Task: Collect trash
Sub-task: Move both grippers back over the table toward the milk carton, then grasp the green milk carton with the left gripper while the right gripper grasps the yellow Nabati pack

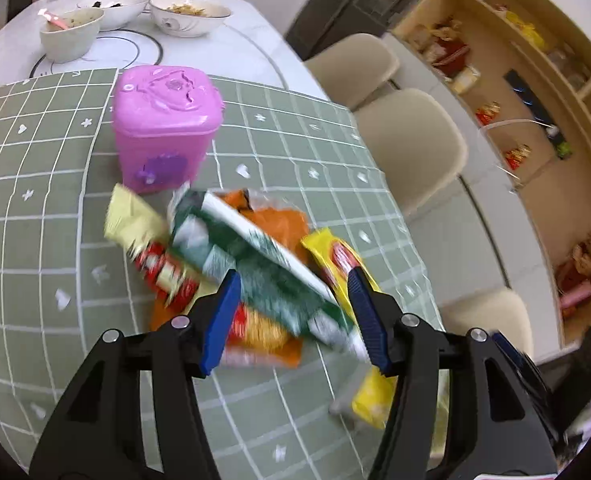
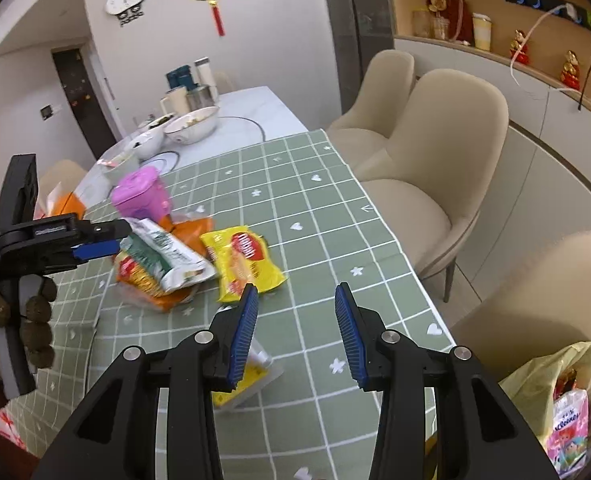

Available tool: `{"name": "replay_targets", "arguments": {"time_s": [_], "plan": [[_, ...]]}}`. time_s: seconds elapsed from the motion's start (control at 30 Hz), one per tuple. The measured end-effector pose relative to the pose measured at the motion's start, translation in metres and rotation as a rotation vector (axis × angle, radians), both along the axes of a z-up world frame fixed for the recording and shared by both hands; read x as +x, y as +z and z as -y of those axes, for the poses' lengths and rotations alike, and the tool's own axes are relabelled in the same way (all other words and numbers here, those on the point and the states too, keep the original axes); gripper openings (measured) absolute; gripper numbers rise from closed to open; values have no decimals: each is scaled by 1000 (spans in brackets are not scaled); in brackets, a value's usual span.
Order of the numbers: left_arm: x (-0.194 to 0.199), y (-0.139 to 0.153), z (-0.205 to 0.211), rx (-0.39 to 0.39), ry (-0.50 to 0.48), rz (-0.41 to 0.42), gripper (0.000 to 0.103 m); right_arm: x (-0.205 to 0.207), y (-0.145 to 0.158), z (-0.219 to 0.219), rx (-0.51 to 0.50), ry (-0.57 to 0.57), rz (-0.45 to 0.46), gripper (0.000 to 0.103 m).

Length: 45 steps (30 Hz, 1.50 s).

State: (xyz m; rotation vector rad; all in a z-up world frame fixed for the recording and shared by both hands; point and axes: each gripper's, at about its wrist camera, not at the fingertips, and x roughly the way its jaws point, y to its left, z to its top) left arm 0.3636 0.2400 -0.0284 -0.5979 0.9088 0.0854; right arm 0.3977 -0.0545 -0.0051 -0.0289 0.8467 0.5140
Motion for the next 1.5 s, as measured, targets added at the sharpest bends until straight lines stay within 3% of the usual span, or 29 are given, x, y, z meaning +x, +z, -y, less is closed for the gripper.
{"name": "replay_targets", "arguments": {"time_s": [0.1, 0.23, 0.53, 0.77, 0.83, 0.9, 1.0, 1.1, 1.3, 1.43, 1.5], "plan": [[21, -12, 0, 76, 41, -62, 54, 14, -3, 2, 12, -1, -6, 38], [25, -18, 2, 170, 45, -86, 55, 39, -10, -6, -9, 55, -28, 42], [-2, -27, -18, 143, -38, -96, 58, 109, -51, -79, -64, 325, -142, 42], [-24, -19, -43, 70, 1, -69, 58, 131, -95, -117, -57, 426, -259, 42], [-23, -18, -44, 60, 1, -60, 58, 126, -100, -125, -67, 452, -276, 38], [-17, -20, -45, 75, 11, -73, 58, 115, -101, -132, -130, 465, -247, 18], [-4, -25, -46, 79, 34, -101, 58, 102, -94, -128, -145, 445, -200, 9], [6, -31, -49, 108, 71, -142, 58, 96, -80, -104, -106, 353, -172, 8], [14, -39, -53, 82, 99, -174, 59, 76, -57, -47, -66, 171, -131, 8], [12, -31, -48, 51, 81, -163, 41, 59, -51, -12, -10, 64, -138, 8], [7, -19, -39, 75, 58, -134, 39, 50, -44, 6, 27, 15, -134, 8]]}}
